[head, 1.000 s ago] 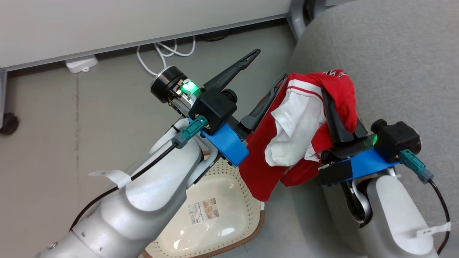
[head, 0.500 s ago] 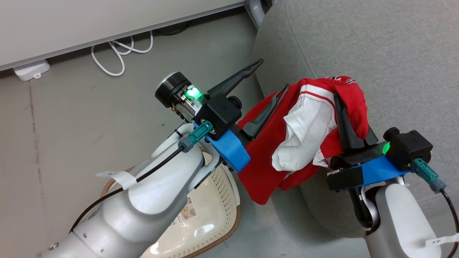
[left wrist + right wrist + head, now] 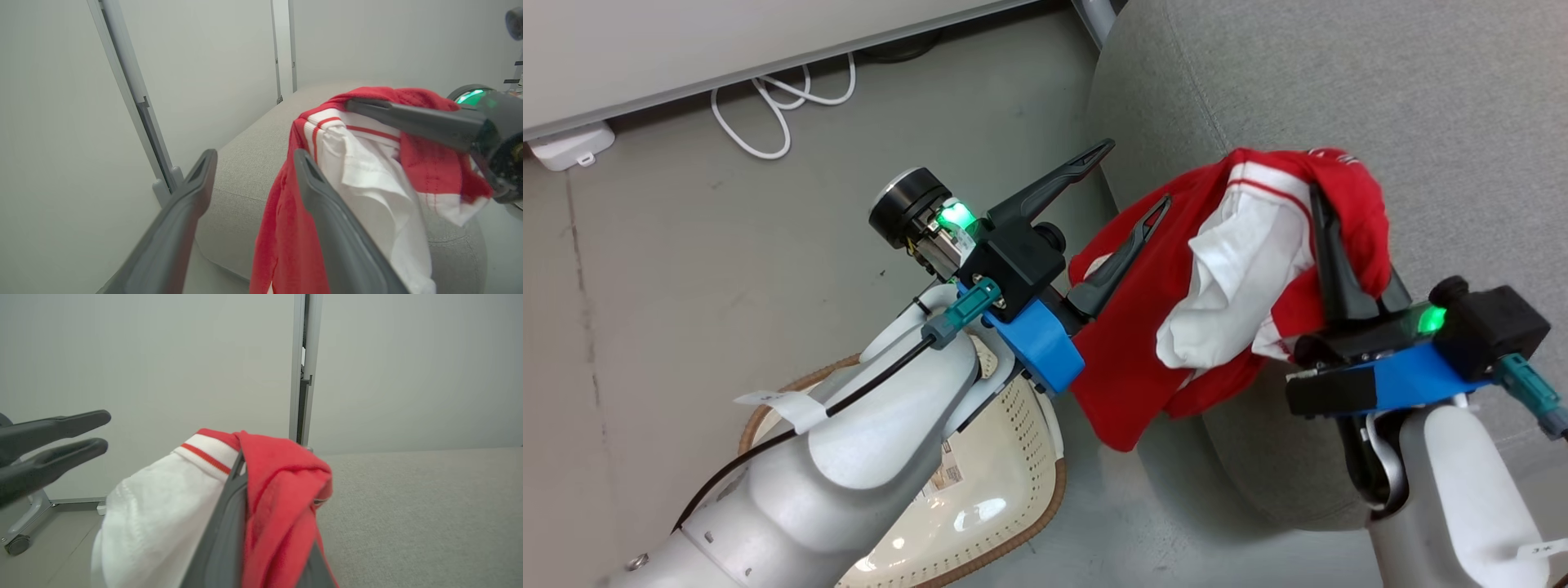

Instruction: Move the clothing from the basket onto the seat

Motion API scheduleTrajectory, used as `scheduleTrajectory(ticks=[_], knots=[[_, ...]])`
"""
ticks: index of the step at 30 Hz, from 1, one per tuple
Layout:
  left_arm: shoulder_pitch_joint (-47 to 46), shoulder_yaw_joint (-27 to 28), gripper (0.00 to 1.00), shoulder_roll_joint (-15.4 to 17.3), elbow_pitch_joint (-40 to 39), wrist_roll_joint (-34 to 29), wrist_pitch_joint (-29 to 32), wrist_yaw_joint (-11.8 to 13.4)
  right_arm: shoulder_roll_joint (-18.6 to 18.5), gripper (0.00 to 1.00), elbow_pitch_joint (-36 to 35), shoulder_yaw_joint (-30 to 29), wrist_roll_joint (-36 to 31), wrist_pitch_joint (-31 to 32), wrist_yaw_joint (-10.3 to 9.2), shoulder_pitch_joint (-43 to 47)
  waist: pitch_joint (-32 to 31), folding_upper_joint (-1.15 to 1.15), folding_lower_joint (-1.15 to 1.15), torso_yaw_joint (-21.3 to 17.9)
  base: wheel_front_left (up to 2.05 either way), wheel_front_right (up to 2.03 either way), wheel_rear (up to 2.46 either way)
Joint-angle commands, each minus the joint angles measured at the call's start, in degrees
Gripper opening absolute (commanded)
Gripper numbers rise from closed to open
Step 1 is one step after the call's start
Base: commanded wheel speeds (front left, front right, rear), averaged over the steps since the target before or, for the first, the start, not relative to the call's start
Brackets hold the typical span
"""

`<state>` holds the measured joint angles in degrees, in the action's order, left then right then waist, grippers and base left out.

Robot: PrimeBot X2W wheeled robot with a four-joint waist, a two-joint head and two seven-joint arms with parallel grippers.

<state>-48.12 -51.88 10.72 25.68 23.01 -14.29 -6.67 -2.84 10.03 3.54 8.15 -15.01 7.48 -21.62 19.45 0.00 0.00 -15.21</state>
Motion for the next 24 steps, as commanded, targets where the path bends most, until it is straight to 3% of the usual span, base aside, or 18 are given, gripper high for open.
scheduleTrajectory(ticks=[1, 15, 24], knots=[[0.07, 0.11, 1.0, 0.48, -0.21, -0.19, -0.38, -0.25, -0.09, 0.0, -1.08, -0.42, -0.55, -0.27, 0.03, -1.53, 0.61, 0.0, 0.0, 0.26, 0.0, 0.0, 0.0], [-4.54, 0.3, 1.0, 1.02, -1.99, -1.56, -0.52, 0.3, -1.45, 0.0, -7.44, -10.56, -4.93, -0.25, 0.03, -18.39, 10.31, 0.0, 0.0, 2.58, 0.0, 0.0, 0.0], [-8.42, -0.15, 1.0, 1.7, -2.66, -2.91, -0.25, 0.04, -8.78, 0.0, -9.33, -18.82, -5.49, -0.25, 0.02, -32.75, 18.44, 0.0, 0.0, 3.34, 0.0, 0.0, 0.0]])
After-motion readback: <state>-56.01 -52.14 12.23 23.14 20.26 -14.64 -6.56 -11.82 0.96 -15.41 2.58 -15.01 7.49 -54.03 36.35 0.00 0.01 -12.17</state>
